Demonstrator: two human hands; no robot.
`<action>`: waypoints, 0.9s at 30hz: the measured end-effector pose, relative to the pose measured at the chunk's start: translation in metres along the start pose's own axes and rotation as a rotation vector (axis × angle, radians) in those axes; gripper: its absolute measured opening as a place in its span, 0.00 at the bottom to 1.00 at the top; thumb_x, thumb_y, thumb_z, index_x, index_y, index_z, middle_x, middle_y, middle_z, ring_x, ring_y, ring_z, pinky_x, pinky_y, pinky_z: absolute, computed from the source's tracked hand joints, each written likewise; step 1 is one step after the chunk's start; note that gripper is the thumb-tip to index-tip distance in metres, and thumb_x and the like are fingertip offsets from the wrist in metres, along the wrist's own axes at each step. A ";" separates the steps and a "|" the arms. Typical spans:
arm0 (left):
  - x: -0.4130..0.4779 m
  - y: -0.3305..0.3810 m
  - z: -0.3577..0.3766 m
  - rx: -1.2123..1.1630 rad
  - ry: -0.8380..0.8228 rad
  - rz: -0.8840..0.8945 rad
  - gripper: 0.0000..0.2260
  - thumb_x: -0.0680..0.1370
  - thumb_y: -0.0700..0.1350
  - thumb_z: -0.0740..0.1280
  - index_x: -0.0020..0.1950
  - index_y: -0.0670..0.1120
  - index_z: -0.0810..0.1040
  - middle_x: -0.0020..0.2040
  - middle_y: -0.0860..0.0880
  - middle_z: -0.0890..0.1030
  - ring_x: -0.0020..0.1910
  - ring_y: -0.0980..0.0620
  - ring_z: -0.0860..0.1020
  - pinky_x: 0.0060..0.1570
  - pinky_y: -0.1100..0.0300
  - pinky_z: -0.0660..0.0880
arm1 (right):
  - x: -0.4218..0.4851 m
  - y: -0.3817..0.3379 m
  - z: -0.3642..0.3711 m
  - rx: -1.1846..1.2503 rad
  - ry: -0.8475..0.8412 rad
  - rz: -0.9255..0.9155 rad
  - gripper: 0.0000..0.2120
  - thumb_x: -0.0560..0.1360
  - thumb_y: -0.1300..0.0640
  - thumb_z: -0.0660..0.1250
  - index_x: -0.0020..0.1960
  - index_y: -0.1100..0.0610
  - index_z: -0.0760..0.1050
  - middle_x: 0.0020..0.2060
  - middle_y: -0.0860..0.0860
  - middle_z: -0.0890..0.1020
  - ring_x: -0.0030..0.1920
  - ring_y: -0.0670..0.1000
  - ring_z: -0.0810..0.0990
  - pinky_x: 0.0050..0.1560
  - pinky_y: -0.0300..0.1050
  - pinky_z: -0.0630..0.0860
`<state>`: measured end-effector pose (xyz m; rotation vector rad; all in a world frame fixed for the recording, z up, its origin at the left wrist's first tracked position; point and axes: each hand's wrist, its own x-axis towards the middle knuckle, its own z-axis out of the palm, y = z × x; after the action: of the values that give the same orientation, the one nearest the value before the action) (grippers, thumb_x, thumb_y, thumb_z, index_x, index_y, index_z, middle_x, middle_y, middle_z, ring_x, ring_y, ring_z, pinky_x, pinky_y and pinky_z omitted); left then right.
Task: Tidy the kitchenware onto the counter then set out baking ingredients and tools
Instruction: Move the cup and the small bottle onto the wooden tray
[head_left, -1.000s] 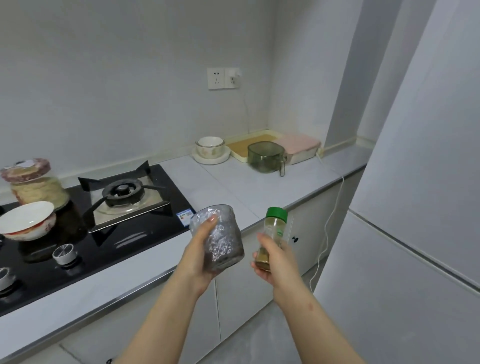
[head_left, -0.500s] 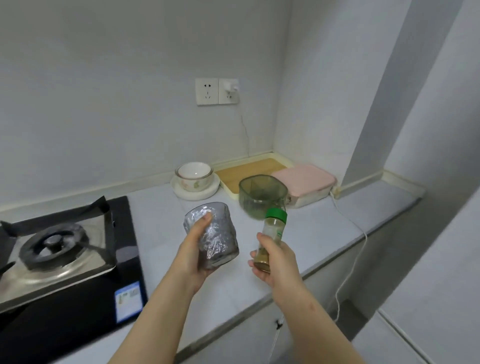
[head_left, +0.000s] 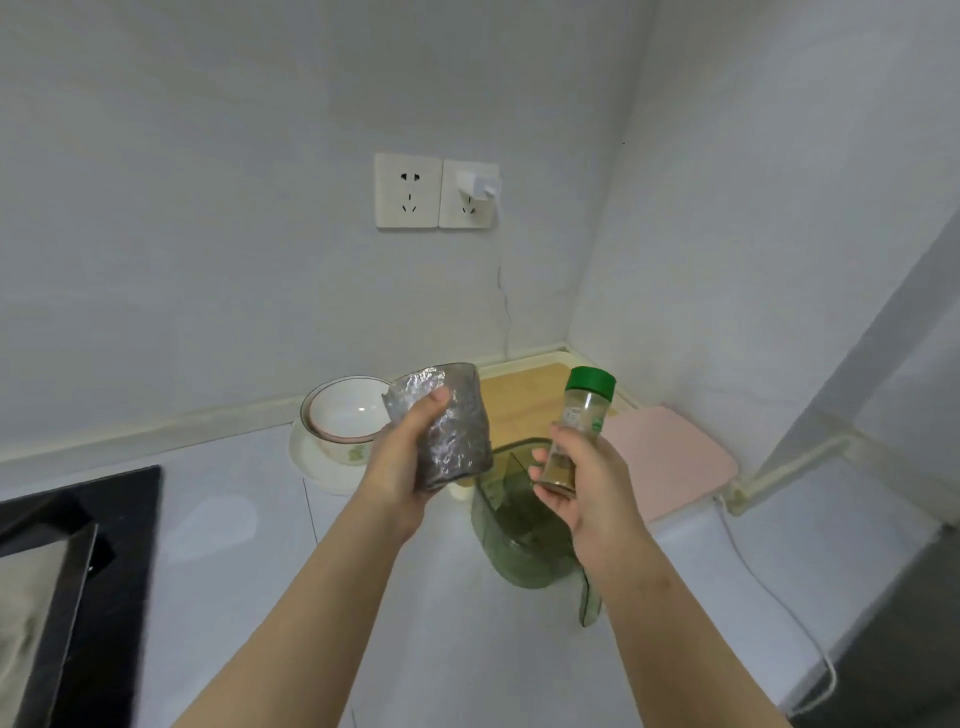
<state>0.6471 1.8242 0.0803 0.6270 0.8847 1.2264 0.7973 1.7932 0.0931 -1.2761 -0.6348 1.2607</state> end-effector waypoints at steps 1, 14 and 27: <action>0.009 0.003 0.003 0.013 0.005 0.029 0.28 0.61 0.51 0.71 0.60 0.45 0.76 0.51 0.44 0.83 0.48 0.46 0.82 0.49 0.51 0.79 | 0.011 -0.003 0.003 0.009 -0.009 -0.004 0.03 0.75 0.58 0.66 0.48 0.55 0.72 0.36 0.53 0.78 0.34 0.50 0.76 0.40 0.43 0.73; 0.147 0.015 0.036 0.509 0.146 0.318 0.33 0.67 0.42 0.76 0.61 0.60 0.60 0.58 0.46 0.70 0.52 0.47 0.77 0.47 0.55 0.80 | 0.170 -0.033 0.017 -0.156 -0.133 0.002 0.04 0.74 0.57 0.68 0.45 0.54 0.72 0.36 0.52 0.78 0.34 0.50 0.77 0.35 0.43 0.74; 0.226 -0.016 0.023 1.078 0.307 0.288 0.40 0.61 0.45 0.79 0.67 0.53 0.60 0.53 0.49 0.71 0.55 0.48 0.73 0.52 0.61 0.67 | 0.254 -0.020 0.011 -0.354 -0.192 -0.035 0.09 0.76 0.49 0.63 0.42 0.53 0.72 0.39 0.54 0.80 0.33 0.46 0.75 0.33 0.39 0.69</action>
<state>0.6951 2.0401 0.0271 1.4786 1.7801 1.0381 0.8632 2.0348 0.0453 -1.4324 -1.0498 1.2889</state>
